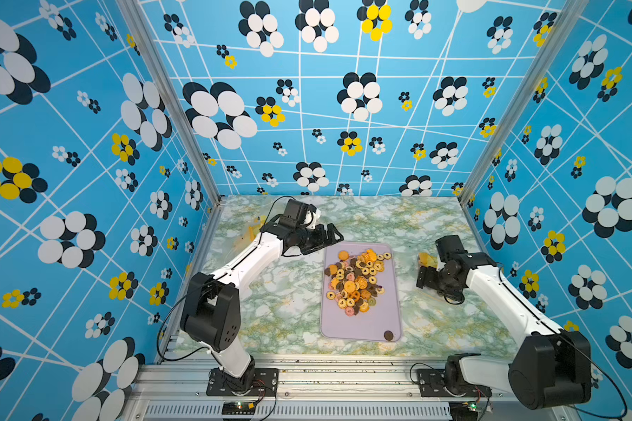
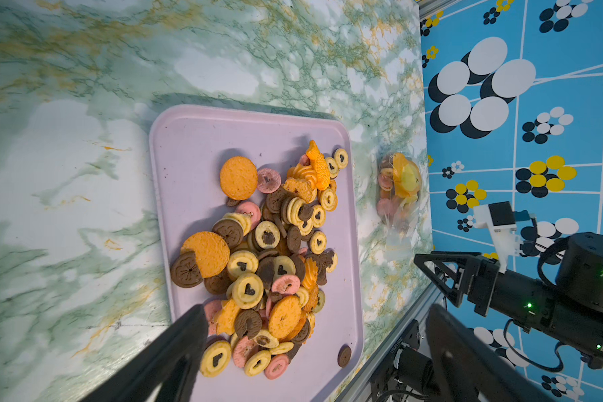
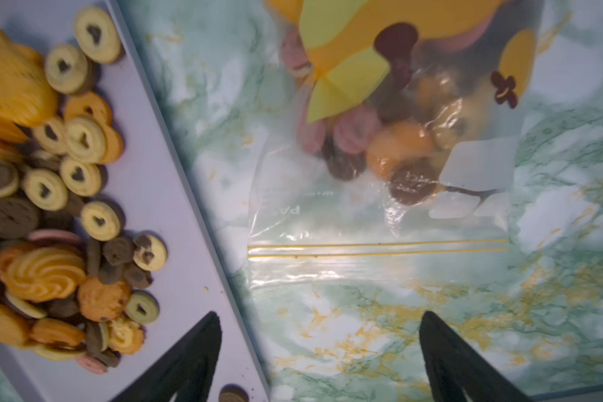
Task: Pour cookies out of the ziploc bag
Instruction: Adjust the ziploc bag at the center of the board.
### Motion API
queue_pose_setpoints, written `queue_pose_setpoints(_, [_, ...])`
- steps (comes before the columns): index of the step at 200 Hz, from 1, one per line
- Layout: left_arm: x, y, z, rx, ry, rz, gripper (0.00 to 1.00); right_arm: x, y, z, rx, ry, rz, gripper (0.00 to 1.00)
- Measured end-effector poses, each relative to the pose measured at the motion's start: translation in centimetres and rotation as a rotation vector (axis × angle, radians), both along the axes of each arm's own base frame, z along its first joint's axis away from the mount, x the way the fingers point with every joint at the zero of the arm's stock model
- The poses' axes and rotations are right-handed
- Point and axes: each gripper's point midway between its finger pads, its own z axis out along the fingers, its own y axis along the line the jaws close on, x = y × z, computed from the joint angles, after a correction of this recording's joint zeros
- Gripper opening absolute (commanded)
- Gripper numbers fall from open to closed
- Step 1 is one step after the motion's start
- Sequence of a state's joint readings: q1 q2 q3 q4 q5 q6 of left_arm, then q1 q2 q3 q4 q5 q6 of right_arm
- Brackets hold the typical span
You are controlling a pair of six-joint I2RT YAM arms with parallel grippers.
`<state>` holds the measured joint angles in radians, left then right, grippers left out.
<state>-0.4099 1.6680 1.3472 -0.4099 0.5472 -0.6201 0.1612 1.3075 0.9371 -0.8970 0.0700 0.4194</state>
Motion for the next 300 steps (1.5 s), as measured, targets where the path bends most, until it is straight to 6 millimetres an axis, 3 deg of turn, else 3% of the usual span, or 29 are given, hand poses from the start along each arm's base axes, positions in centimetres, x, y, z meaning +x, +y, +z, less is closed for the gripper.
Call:
queue_pose_setpoints(46, [0.1,-0.3,0.5,-0.015,-0.004,0.003,1.00,-0.7,1.2,-2.3,-0.171,0.124,0.153,0.91])
queue_pose_setpoints(100, [0.2,-0.3,0.6,-0.022,0.002,0.009,1.00,0.5,0.8,-4.7,-0.313,0.214,0.228,0.79])
queue_pose_setpoints(117, [0.2,-0.4,0.7,-0.026,0.004,0.013,1.00,0.8,0.5,-5.2,-0.347,0.233,0.243,0.69])
queue_pose_setpoints(152, [0.2,-0.3,0.7,-0.028,0.009,0.018,1.00,1.7,0.4,-5.7,-0.378,0.239,0.273,0.30])
queue_pose_setpoints(170, [0.2,-0.3,0.7,-0.028,0.010,0.018,1.00,2.2,0.6,-5.6,-0.372,0.225,0.271,0.27])
queue_pose_setpoints(208, [0.2,-0.4,0.7,-0.028,0.009,0.018,1.00,3.3,1.6,-5.3,-0.335,0.210,0.280,0.10])
queue_pose_setpoints(234, [0.2,-0.3,0.7,-0.028,0.010,0.018,1.00,5.4,3.1,-4.8,-0.286,0.180,0.281,0.00])
queue_pose_setpoints(284, [0.2,-0.3,0.7,-0.029,0.008,0.020,1.00,10.9,6.5,-3.2,-0.186,0.091,0.285,0.00])
queue_pose_setpoints(300, [0.2,-0.3,0.8,-0.029,0.008,0.020,1.00,12.0,7.6,-3.0,-0.145,0.079,0.288,0.23])
